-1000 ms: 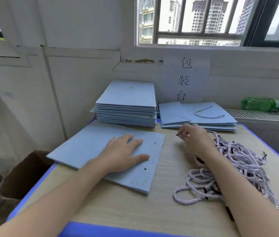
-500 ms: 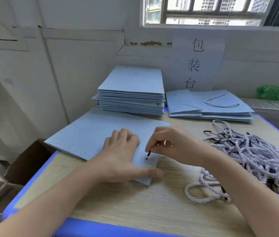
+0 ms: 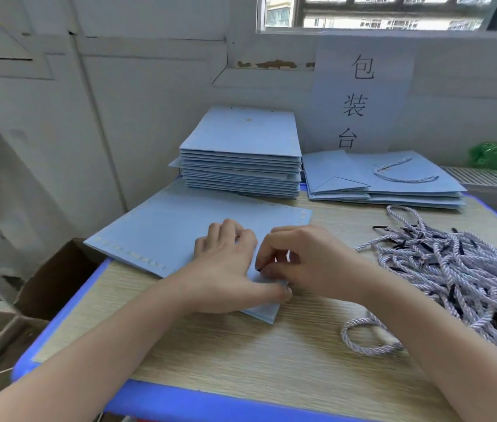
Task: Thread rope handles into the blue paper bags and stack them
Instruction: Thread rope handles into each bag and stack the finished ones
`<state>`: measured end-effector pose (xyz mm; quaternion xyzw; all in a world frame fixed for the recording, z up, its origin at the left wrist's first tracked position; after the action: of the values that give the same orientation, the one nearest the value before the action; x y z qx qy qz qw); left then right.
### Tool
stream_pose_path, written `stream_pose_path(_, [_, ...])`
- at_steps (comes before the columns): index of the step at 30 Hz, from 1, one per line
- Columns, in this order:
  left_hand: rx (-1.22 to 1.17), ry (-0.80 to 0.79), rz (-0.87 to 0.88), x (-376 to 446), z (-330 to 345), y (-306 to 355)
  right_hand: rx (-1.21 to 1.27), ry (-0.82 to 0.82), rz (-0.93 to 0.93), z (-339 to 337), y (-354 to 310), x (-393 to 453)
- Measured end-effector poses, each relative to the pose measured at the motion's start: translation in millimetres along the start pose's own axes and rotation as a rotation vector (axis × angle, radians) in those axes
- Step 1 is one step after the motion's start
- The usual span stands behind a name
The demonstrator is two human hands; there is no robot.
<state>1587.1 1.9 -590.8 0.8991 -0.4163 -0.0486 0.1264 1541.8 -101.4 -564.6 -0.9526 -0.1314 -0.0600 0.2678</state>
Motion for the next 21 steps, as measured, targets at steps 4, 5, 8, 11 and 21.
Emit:
stream_pose_path(4, [-0.137, 0.061, -0.034, -0.9, -7.5, 0.8, -0.044, -0.004, -0.019, -10.2, 0.6, -2.8])
stream_pose_path(5, [-0.185, 0.074, -0.039, -1.5, -9.7, 1.5, -0.061, -0.007, -0.024, -11.0, -0.1, -3.4])
stream_pose_path(8, [-0.281, 0.098, -0.021, -4.6, -17.7, 5.2, -0.106, 0.022, -0.088, -11.3, -3.7, -4.6])
stream_pose_path(11, [-0.398, 0.144, -0.042, -7.6, -29.6, -1.2, -0.035, 0.205, -0.018, -31.0, -0.2, -8.5])
stream_pose_path(21, [-0.486, 0.097, -0.032, -4.7, -36.9, -15.2, 0.176, -0.014, 0.303, -3.0, 0.4, -5.6])
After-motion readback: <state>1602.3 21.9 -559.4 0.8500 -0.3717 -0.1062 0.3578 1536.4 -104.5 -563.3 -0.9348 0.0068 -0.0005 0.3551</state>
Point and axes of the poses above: each hand's wrist, its own x-axis towards the middle knuckle, its own z-axis out of the palm, y = z × x, the point moved 5 cm from there along x, towards the middle knuckle, and after that the axes turned 4 degrees about z, right-handed, at the moved point
